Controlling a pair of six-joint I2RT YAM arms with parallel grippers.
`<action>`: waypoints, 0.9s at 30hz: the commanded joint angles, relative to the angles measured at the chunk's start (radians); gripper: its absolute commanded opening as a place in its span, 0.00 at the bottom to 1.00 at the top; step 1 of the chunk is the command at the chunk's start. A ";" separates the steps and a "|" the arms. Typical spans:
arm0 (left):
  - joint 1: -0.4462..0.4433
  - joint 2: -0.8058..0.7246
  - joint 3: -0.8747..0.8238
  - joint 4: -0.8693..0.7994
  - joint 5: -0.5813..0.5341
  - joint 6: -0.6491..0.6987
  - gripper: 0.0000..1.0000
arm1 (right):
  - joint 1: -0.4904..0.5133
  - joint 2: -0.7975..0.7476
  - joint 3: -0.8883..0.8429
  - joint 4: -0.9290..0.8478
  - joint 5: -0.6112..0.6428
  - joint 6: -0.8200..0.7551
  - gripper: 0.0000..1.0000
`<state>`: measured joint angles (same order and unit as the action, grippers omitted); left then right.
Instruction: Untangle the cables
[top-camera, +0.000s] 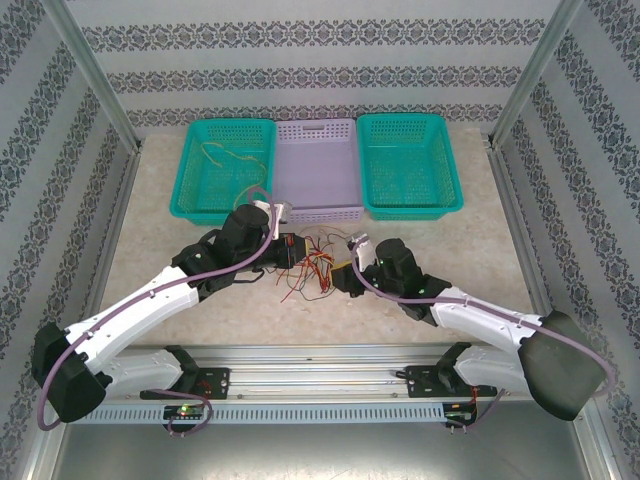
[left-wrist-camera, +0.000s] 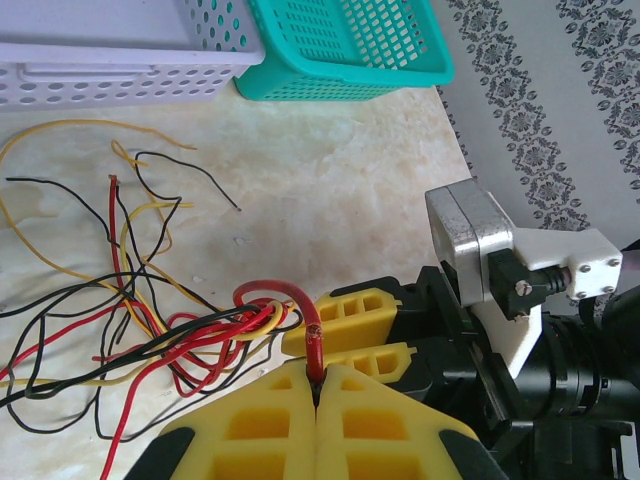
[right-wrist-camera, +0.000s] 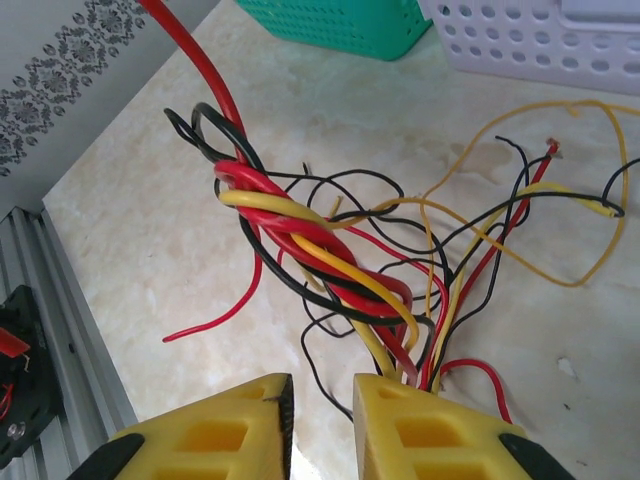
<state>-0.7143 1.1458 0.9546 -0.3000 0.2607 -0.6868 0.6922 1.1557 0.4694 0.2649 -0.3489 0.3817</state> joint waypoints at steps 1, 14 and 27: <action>-0.007 -0.016 0.016 0.021 0.000 0.001 0.00 | 0.010 0.017 0.009 0.013 0.017 -0.036 0.20; 0.011 -0.048 0.041 -0.030 -0.025 0.021 0.00 | 0.011 0.048 0.033 -0.056 0.116 -0.048 0.00; 0.081 -0.096 0.122 -0.135 -0.021 0.057 0.00 | -0.033 -0.012 -0.015 0.025 0.071 -0.003 0.00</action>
<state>-0.6449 1.0439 1.0706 -0.4191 0.2249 -0.6395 0.6395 1.1744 0.4709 0.2081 -0.1890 0.3710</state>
